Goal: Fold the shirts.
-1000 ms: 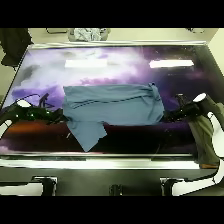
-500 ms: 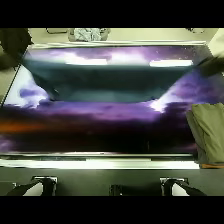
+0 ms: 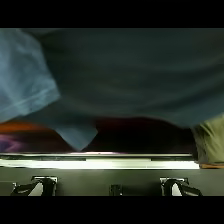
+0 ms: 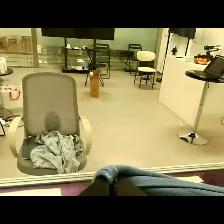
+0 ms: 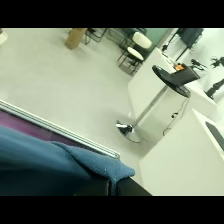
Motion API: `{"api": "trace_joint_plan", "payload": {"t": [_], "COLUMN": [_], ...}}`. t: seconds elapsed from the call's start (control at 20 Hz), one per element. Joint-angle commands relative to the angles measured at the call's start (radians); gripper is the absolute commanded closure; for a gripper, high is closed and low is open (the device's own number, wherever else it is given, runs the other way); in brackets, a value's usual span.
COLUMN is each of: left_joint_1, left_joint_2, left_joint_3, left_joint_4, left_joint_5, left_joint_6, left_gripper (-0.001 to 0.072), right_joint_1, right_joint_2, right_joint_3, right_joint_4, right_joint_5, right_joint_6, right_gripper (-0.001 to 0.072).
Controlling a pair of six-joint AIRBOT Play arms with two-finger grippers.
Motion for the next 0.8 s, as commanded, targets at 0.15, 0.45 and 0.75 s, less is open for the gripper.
{"api": "trace_joint_plan", "payload": {"t": [0.15, 0.45, 0.75], "left_joint_1": [0.0, -0.001, -0.035], "left_joint_2": [-0.05, -0.409, -0.843], "left_joint_3": [0.011, -0.228, -0.436], "left_joint_4": [0.021, 0.067, 0.058], "left_joint_5": [-0.081, -0.151, 0.024], "left_joint_6": [-0.018, 0.076, 0.154], "left_gripper": [0.0675, 0.0675, 0.0675], "right_joint_1": [0.001, 0.049, 0.221], "right_joint_2": [-0.108, -0.694, -1.155], "right_joint_3": [0.009, 0.008, 0.008], "right_joint_4": [-0.092, 0.023, -0.04], "right_joint_5": [0.205, 0.425, -0.05], "right_joint_6": [0.023, 0.039, 0.195], "right_gripper": [0.0673, 0.0674, 0.0672]}}
